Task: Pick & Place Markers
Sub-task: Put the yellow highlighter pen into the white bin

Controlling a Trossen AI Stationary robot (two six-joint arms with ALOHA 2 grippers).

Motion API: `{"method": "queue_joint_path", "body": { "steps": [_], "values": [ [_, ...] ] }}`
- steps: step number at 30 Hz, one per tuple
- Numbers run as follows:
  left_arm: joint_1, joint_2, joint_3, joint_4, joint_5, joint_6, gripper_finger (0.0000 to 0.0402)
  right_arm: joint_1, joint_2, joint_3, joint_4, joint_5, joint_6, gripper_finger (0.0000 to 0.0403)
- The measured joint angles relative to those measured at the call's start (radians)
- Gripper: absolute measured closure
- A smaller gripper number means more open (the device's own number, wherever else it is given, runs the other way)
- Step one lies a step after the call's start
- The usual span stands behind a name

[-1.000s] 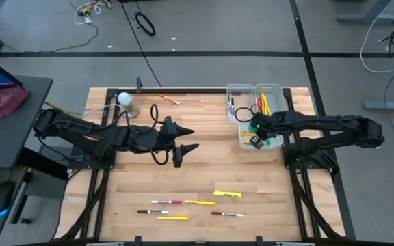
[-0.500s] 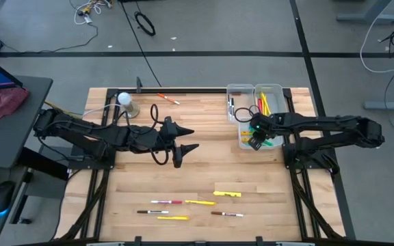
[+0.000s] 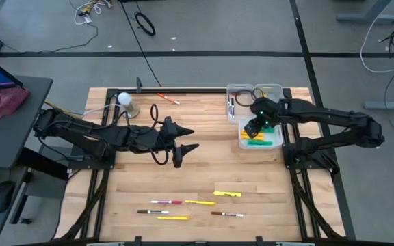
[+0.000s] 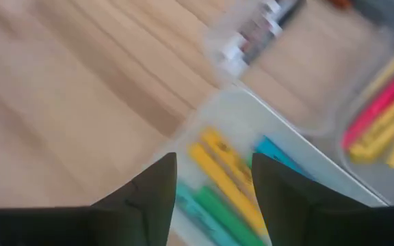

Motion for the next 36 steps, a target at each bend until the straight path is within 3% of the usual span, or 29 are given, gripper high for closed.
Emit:
{"method": "queue_joint_path", "body": {
  "steps": [6, 14, 20, 25, 30, 36],
  "values": [
    [0.0, 0.0, 0.0, 0.0, 0.0, 0.0, 0.012, 0.137, -0.001, 0.085, 0.106, -0.011, 0.046, 0.024],
    [-0.006, 0.0, 0.0, 0.0, 0.026, -0.001, 0.012, 0.494, 0.019, 0.087, 0.33, 0.02, 0.059, 0.0292],
    [-0.015, 0.0, 0.0, -0.01, 0.027, -0.001, 0.012, 0.706, 0.058, 0.087, 0.336, 0.018, 0.144, 0.0341],
    [-0.018, 0.0, 0.0, -0.011, 0.027, -0.001, 0.012, 0.794, 0.107, 0.087, 0.355, -0.037, 0.277, 0.0367],
    [-0.023, 0.0, 0.0, -0.016, 0.027, -0.001, 0.012, 0.833, 0.161, 0.087, 0.347, -0.136, 0.2, 0.0354],
    [-0.031, 0.0, 0.0, -0.037, 0.028, -0.022, 0.012, 0.912, 0.239, 0.087, 0.336, -0.151, 0.107, 0.027]
  ]
}}
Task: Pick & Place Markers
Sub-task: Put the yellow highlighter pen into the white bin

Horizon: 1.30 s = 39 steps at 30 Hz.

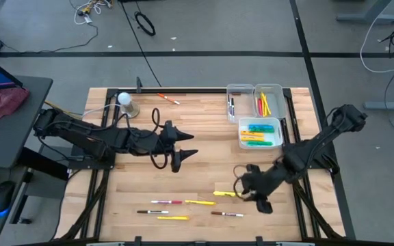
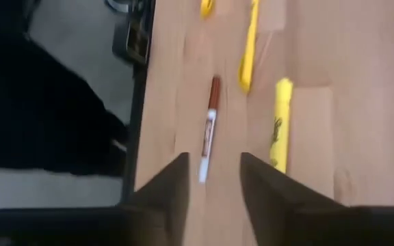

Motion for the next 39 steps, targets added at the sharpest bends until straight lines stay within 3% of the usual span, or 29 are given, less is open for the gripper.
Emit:
{"method": "queue_joint_path", "body": {
  "steps": [6, 11, 21, 31, 39],
  "values": [
    [-0.011, 0.0, 0.0, -0.028, 0.009, -0.04, 0.012, 0.1, 0.103, -0.03, 0.033, 0.122, -0.037, 0.0168],
    [-0.012, 0.0, 0.0, -0.049, 0.009, -0.05, 0.012, 0.13, 0.195, -0.094, 0.114, 0.241, -0.01, 0.0128],
    [-0.012, 0.0, 0.0, -0.055, 0.008, -0.05, 0.012, 0.105, 0.307, -0.224, 0.45, 0.255, 0.027, 0.0158],
    [-0.012, 0.0, 0.0, -0.071, 0.008, -0.083, 0.012, 0.104, 0.357, -0.316, 0.594, 0.256, 0.028, 0.02],
    [-0.012, 0.0, 0.0, -0.084, 0.008, -0.083, 0.012, 0.105, 0.372, -0.399, 0.75, 0.27, 0.035, 0.0208]
  ]
}}
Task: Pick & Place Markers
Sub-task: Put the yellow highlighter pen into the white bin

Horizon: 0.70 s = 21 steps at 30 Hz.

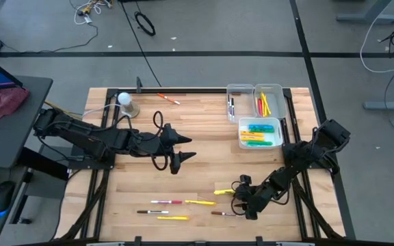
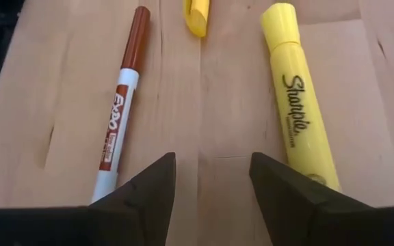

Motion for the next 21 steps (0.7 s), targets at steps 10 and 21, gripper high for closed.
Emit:
{"method": "queue_joint_path", "body": {
  "steps": [10, 21],
  "values": [
    [0.001, 0.0, 0.0, -0.003, 0.0, 0.0, 0.012, 0.001, 0.005, -0.019, 0.039, 0.037, -0.11, 0.021],
    [0.001, 0.0, 0.0, -0.005, 0.0, -0.001, 0.012, -0.001, -0.052, 0.008, 0.104, -0.05, -0.133, 0.0231]
  ]
}}
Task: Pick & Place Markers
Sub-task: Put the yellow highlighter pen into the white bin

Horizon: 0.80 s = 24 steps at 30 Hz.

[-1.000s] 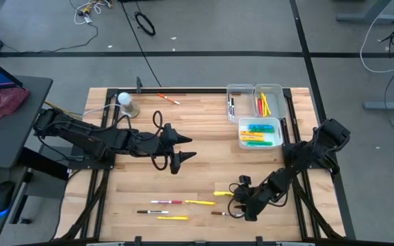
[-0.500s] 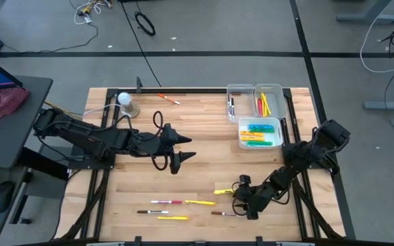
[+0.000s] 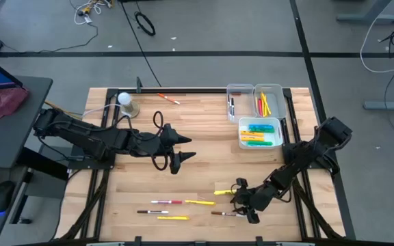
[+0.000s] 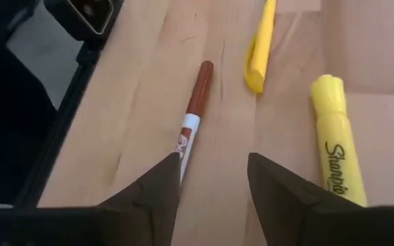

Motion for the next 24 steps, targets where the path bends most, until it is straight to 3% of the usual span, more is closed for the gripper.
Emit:
{"method": "queue_joint_path", "body": {
  "steps": [5, 15, 24],
  "values": [
    [0.002, 0.0, 0.0, 0.0, 0.0, 0.001, 0.012, -0.012, -0.031, 0.009, 0.004, 0.037, -0.038, 0.0221],
    [0.003, 0.0, 0.0, -0.001, 0.0, 0.001, 0.012, -0.063, -0.007, -0.003, 0.0, 0.111, -0.05, 0.0158],
    [0.003, 0.0, 0.0, -0.003, 0.0, 0.001, 0.012, -0.079, 0.059, -0.067, 0.015, 0.11, 0.006, 0.0197]
  ]
}}
